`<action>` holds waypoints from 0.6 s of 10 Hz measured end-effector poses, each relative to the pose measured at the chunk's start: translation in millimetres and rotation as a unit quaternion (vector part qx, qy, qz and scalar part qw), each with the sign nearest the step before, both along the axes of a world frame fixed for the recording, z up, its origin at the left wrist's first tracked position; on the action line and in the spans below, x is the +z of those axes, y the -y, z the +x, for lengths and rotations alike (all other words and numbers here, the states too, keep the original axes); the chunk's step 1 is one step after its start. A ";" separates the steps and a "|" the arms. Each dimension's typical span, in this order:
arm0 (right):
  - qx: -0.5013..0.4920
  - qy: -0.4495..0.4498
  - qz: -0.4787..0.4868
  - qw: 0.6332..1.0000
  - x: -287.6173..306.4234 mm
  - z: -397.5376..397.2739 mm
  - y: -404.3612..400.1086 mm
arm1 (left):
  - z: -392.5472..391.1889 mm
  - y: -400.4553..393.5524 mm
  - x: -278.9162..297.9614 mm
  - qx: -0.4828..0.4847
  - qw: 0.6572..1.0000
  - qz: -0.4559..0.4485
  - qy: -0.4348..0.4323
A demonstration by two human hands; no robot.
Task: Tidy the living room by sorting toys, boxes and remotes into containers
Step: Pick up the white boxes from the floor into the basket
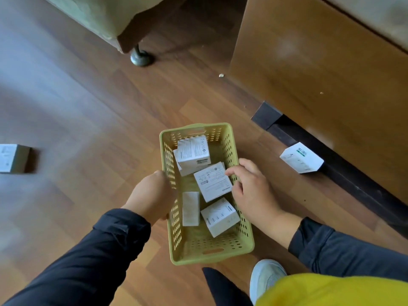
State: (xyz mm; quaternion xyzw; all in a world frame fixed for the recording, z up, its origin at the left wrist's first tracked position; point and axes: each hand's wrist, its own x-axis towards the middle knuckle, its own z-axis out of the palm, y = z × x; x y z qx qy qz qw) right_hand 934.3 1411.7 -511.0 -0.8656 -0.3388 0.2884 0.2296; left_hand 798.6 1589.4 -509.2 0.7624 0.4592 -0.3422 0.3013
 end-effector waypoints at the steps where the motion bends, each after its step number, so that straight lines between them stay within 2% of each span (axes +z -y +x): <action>1: 0.004 -0.005 0.005 1.000 1.8 2.5 1.8 | 2.7 2.0 3.6 0.042 0.998 0.028 0.040; 2: -0.004 -0.008 0.013 1.000 -1.6 3.1 5.2 | 6.0 7.1 2.7 0.036 0.996 0.058 0.057; 4: -0.025 -0.008 0.016 1.000 -3.1 2.4 8.0 | 8.8 6.1 7.9 0.006 0.998 0.056 0.034; 6: -0.046 0.009 0.026 0.999 -4.2 8.0 16.7 | 16.6 12.2 3.1 -0.035 0.995 0.074 0.052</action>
